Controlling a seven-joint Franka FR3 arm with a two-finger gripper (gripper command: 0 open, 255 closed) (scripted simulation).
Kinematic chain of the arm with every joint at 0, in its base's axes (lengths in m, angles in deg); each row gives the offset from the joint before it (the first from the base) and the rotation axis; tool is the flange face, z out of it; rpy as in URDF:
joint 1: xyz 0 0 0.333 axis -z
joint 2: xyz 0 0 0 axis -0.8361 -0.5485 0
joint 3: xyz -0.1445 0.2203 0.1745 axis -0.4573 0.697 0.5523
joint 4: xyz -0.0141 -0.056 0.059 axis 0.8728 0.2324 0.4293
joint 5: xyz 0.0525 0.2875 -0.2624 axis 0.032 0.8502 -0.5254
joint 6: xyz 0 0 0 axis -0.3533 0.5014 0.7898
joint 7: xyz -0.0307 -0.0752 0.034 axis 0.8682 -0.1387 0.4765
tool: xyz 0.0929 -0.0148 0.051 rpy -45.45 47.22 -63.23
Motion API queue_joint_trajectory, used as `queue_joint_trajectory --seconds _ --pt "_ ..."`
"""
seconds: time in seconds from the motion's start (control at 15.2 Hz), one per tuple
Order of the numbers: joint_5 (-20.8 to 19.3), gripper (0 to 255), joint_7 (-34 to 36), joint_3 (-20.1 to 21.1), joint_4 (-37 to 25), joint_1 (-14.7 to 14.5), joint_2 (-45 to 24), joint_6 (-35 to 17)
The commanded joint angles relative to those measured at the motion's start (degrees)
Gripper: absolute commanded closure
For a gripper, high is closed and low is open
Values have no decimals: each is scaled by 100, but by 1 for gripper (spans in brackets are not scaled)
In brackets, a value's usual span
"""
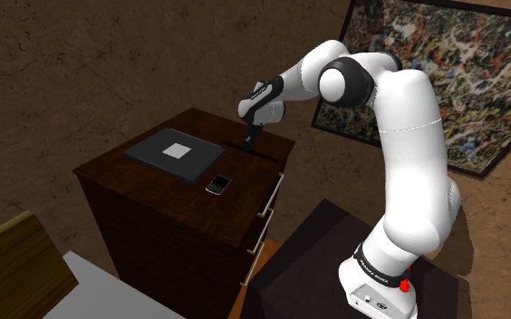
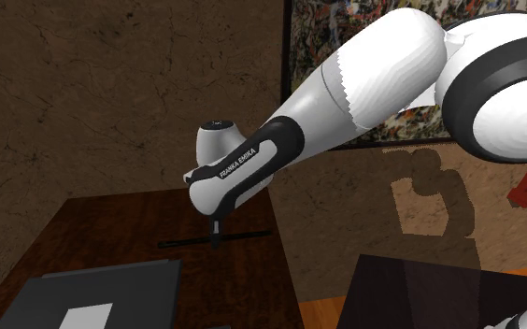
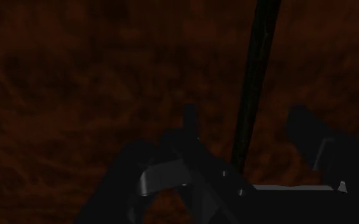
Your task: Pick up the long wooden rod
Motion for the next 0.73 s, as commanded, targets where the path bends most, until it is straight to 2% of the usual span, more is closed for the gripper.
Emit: queue_joint_trajectory --seconds 0.0,0.66 --pt "3 255 -2 3 -8 2 -14 -8" --pt "-31 255 23 -27 32 -20 118 83"
